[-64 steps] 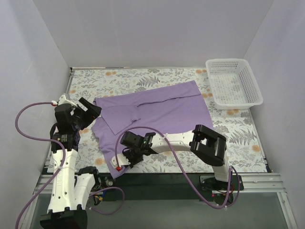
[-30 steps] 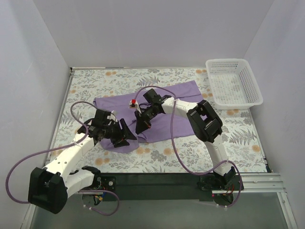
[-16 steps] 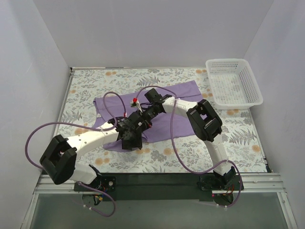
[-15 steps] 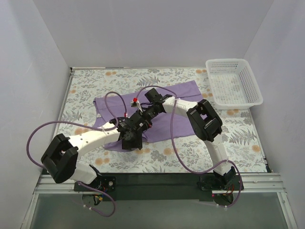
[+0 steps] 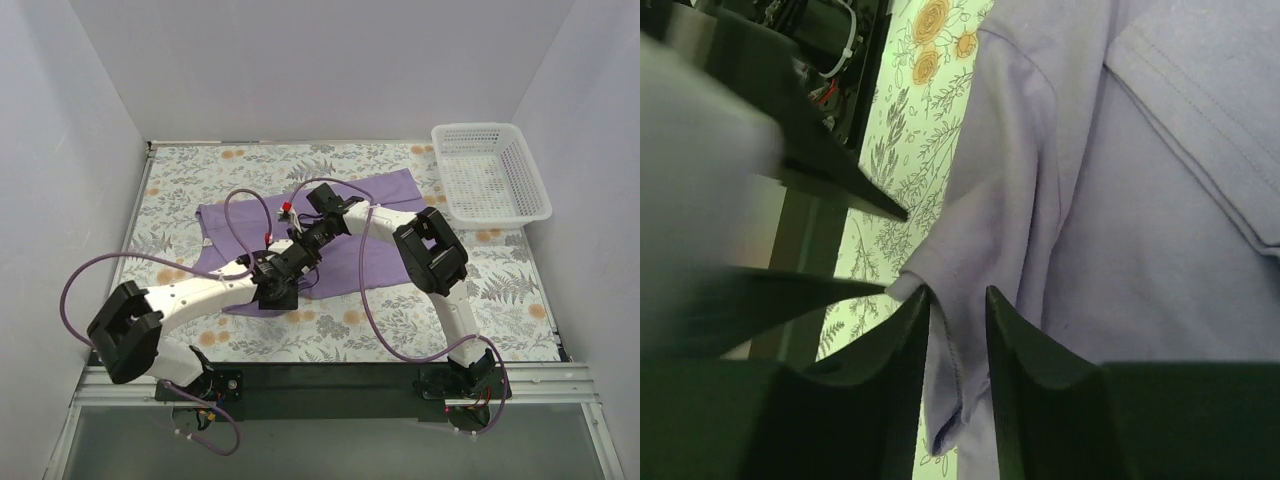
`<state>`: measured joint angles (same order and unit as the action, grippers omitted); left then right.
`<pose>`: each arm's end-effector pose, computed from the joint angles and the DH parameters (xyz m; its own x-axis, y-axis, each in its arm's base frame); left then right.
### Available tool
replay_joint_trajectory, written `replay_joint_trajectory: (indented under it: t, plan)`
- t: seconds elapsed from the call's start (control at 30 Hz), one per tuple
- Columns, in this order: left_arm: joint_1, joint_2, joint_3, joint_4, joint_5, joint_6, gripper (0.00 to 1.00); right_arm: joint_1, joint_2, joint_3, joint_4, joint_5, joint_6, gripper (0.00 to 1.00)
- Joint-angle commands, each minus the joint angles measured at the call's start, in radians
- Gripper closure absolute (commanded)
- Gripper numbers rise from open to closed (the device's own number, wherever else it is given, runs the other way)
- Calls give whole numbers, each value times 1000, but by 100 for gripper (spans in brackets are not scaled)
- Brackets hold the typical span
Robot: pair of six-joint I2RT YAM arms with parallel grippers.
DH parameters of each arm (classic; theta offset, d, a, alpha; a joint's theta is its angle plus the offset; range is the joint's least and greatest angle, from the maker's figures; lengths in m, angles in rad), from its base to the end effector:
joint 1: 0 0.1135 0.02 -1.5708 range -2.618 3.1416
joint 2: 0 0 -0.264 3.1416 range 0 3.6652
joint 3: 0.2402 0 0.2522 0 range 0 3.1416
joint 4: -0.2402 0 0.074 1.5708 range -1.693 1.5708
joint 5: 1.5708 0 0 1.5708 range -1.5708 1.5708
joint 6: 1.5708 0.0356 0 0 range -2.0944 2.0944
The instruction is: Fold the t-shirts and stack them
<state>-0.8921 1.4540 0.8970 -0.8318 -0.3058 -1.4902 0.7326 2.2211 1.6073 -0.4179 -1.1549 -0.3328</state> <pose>0.1643 -0.1866 0.1910 -0.7555 -0.5773 -0.3097 -0.5584 0.8147 -0.1566 0.3202 0.3319 0.1557 -0.4007 -0.5380 -0.7416 -0.7938 -0.2004 0.5742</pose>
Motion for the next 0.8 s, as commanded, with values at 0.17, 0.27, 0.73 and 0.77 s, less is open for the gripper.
replay_joint_trajectory:
  t: [0.17,0.27,0.73,0.77]
  plan:
    - [-30,-492,-131,275,14,128,24,-1,-89,68,-113,64,-101,43]
    - [-25,-601,-159,342,34,217,13,-22,-129,66,-156,93,-150,38]
    - [-65,-339,-130,349,409,553,40,-329,-446,-194,-312,170,-419,35]
    - [-85,-284,-110,315,357,527,41,-363,-483,-222,-309,155,-437,35]
